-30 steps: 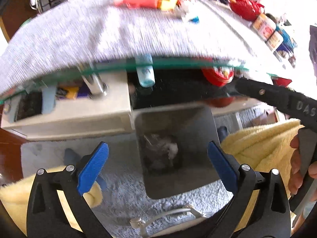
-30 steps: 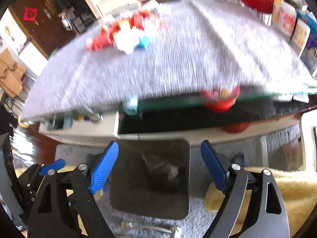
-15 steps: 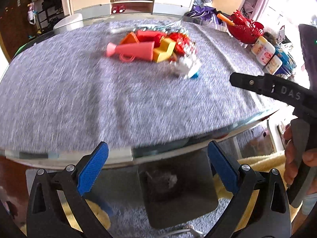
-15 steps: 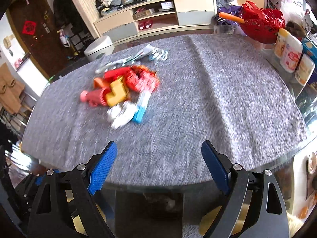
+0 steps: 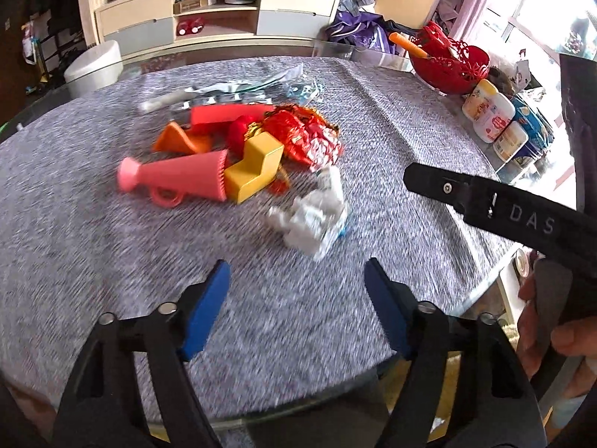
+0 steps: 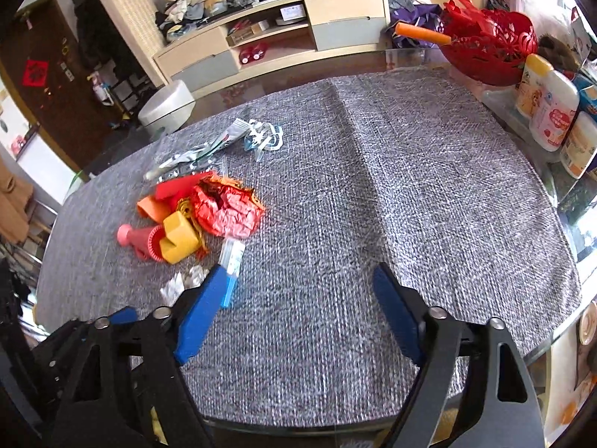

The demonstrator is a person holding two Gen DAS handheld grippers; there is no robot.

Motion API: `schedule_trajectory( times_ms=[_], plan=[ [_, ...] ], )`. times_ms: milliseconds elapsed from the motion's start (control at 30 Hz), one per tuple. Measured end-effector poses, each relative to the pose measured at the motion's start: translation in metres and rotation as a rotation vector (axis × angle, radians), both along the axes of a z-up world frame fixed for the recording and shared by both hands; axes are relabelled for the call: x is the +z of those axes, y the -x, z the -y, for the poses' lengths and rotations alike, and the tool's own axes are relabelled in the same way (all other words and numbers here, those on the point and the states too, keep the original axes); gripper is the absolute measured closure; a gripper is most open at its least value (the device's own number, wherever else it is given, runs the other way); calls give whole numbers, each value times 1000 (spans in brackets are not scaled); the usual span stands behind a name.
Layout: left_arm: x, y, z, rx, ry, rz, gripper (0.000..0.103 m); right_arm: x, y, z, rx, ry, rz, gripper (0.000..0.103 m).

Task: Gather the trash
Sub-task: 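Grasp the crumpled white paper with the left gripper while the right gripper grasps the blue-capped bottle, then carry paper and bottle to the grey bin and open both grippers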

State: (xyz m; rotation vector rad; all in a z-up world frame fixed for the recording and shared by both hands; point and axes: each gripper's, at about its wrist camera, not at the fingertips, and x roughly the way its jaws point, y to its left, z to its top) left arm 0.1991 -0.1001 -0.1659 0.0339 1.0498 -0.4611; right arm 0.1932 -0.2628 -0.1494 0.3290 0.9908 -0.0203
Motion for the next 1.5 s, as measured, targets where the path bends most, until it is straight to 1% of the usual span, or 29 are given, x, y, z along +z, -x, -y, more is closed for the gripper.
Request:
schedule_trajectory(
  times_ms=[67, 200, 233, 300, 333, 400, 433, 500, 567, 600, 633, 667, 733, 767, 800, 867, 933, 1067, 1233, 1500],
  plan=[
    [-2, -6, 4, -4, 6, -3, 40, -2, -3, 1, 0, -3, -2, 29],
    [-9, -19, 14, -14, 13, -13, 44, -4, -9, 0, 1, -9, -5, 29],
    [-11, -21, 15, -14, 16, -17, 47, -5, -10, 0, 1, -11, -5, 29],
    [-14, -25, 14, -12, 32, -29, 58, -5, -13, -2, 4, -15, -7, 29],
    [-16, -27, 12, -12, 47, -39, 70, -6, -15, -3, 7, -17, -9, 29],
    [-14, -27, 8, -10, 59, -34, 74, -7, -18, -7, 20, -20, -10, 29],
    [-12, -26, 7, -10, 56, -25, 79, -8, -20, -9, 25, -21, -11, 29],
    [-8, -24, -2, 2, 50, -11, 81, -10, -23, -16, 43, -22, -14, 29],
    [-4, -23, -13, 37, 31, 7, 84, -13, -25, -26, 68, -29, -19, 33],
    [-3, -23, -17, 46, 27, 10, 85, -15, -26, -30, 79, -35, -23, 37],
    [-2, -23, -22, 58, 22, 12, 95, -16, -27, -35, 93, -40, -28, 41],
    [-2, -23, -26, 65, 19, 10, 96, -20, -29, -41, 110, -42, -34, 44],
    [0, -24, -34, 78, 16, 13, 96, -25, -30, -49, 129, -41, -46, 56],
    [1, -24, -35, 79, 14, 16, 96, -30, -31, -53, 136, -43, -56, 59],
    [2, -24, -37, 79, 10, 22, 96, -33, -31, -56, 140, -46, -63, 66],
    [3, -23, -38, 75, 5, 30, 96, -34, -30, -60, 144, -22, -49, 72],
    [2, -23, -39, 73, 11, 26, 96, -35, -31, -64, 157, -28, -53, 82],
    [2, -19, -40, 71, 16, 22, 96, -33, -28, -71, 175, 36, -42, 82],
    [8, -6, -43, 76, 6, 32, 96, -31, -16, -66, 172, 26, -50, 83],
    [22, 39, -44, 62, 16, 44, 96, 5, 34, -58, 169, 27, 7, 83]
  ],
)
